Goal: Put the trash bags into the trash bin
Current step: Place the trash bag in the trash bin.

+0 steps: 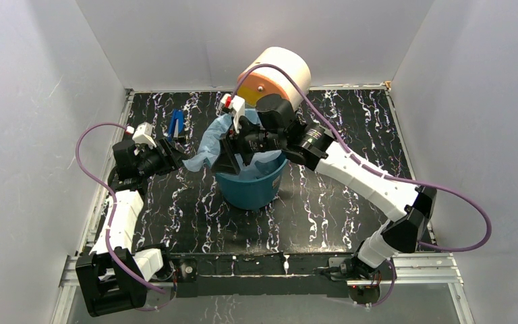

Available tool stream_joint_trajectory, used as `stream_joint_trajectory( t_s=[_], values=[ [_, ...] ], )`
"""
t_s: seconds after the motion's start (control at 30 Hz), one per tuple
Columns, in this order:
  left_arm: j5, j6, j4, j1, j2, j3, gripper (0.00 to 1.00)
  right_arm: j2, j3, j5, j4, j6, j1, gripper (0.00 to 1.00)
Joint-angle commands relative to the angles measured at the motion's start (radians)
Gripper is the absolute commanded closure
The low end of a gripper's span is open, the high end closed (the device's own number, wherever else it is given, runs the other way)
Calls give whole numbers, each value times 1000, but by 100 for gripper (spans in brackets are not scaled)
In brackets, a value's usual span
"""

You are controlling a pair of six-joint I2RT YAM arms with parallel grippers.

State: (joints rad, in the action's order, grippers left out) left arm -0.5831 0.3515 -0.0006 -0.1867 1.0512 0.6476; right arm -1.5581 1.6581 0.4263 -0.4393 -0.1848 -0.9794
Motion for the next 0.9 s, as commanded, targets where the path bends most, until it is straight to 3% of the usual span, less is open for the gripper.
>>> stream_joint_trajectory(
  t_s=[0.0, 0.17, 0.47, 0.6, 0.87],
  values=[
    [2, -9, 7, -2, -7, 7, 43, 9, 38, 49, 91, -15, 0, 31],
    [1, -6, 7, -3, -3, 6, 43, -15, 38, 182, 113, -18, -2, 52],
    [2, -9, 7, -3, -6, 6, 43, 41, -22, 256, 94, 59, -10, 80],
    [2, -9, 7, -3, -5, 6, 43, 2, 5, 302, -24, 95, -17, 81],
    [2, -4, 7, -3, -4, 4, 43, -56, -1, 231, -162, 115, -42, 66]
  ],
)
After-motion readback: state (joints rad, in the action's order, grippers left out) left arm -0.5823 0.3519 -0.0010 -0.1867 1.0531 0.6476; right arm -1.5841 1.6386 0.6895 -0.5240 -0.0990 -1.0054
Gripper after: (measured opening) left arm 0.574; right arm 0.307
